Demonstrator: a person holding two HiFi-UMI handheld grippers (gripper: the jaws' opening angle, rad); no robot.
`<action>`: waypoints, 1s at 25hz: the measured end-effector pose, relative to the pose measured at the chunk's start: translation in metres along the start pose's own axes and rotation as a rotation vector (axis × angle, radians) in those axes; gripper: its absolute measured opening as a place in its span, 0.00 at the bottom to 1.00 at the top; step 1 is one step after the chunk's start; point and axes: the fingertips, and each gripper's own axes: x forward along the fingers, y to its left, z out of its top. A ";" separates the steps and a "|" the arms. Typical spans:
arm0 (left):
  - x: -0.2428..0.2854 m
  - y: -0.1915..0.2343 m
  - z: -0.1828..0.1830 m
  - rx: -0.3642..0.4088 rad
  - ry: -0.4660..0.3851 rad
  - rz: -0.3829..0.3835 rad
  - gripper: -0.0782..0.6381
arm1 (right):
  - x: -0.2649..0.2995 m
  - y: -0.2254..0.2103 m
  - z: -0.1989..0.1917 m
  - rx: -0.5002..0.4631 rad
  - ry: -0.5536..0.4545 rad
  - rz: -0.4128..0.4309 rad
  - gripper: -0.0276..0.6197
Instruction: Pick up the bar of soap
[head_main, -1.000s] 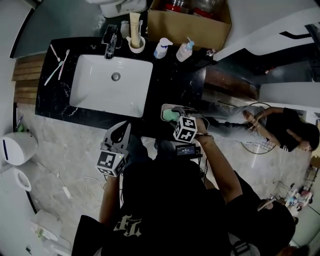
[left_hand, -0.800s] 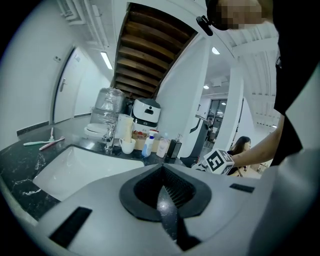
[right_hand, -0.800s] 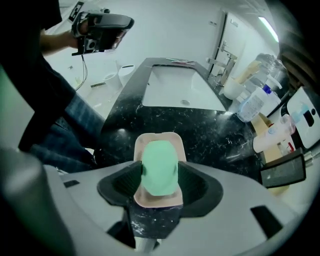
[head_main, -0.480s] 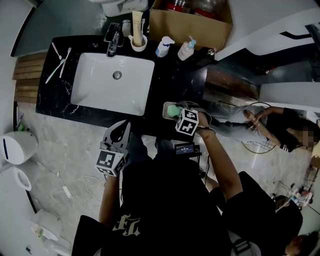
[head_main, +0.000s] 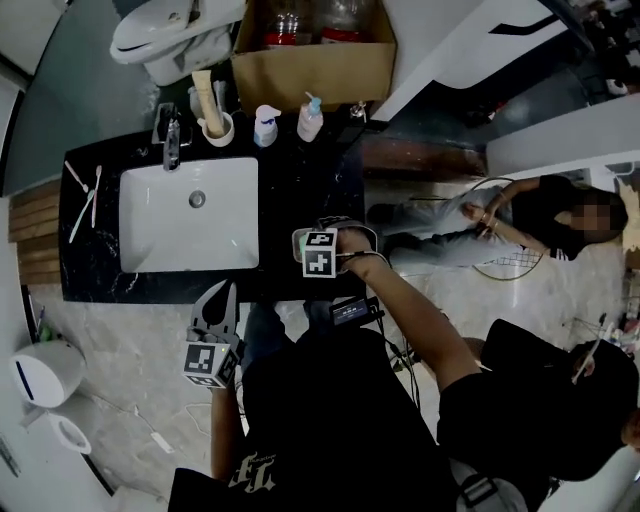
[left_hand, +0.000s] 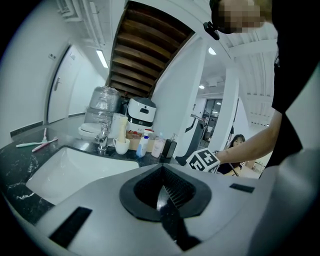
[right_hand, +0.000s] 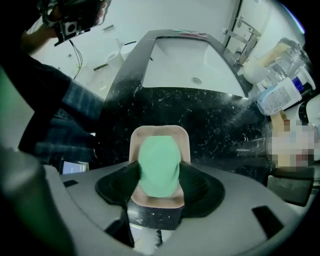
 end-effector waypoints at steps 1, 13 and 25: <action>0.003 -0.003 0.000 0.002 0.004 -0.008 0.12 | 0.000 0.001 0.001 -0.002 0.004 0.015 0.41; 0.033 -0.039 0.034 0.115 0.004 -0.153 0.12 | -0.004 0.000 -0.001 0.007 -0.040 -0.031 0.41; 0.034 -0.044 0.039 0.158 0.024 -0.200 0.12 | -0.066 0.019 -0.003 0.303 -0.385 -0.158 0.41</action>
